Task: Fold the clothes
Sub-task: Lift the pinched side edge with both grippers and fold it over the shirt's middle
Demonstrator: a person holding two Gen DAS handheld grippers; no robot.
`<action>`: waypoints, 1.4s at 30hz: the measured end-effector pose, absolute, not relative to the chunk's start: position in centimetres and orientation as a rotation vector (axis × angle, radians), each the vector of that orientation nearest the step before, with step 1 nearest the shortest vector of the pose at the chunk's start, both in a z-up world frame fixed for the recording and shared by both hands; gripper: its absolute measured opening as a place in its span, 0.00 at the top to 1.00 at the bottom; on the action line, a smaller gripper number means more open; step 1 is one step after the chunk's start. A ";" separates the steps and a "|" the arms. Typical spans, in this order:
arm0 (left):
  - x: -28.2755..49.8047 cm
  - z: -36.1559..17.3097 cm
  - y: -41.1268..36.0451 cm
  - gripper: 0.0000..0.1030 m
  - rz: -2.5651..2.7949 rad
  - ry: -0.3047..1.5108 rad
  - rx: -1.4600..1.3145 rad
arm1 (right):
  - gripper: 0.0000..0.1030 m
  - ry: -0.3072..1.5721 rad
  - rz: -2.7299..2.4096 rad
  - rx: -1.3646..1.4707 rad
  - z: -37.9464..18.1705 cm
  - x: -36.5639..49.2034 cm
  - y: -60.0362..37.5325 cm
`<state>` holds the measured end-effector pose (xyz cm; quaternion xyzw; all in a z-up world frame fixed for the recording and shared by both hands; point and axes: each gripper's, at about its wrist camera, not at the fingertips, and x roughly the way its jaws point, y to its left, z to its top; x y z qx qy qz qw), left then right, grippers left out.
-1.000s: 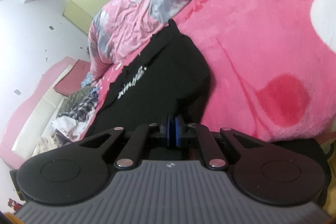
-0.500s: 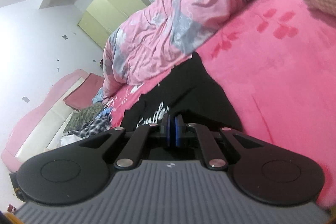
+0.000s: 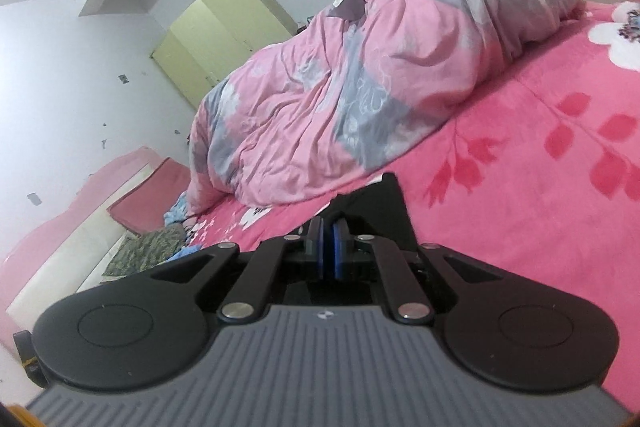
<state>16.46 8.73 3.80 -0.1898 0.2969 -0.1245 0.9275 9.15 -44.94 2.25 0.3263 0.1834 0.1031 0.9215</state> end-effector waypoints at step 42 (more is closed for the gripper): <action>25.7 1.6 13.7 0.27 -0.242 0.776 -0.806 | 0.40 0.532 0.137 1.317 -7.4 19.2 -53.1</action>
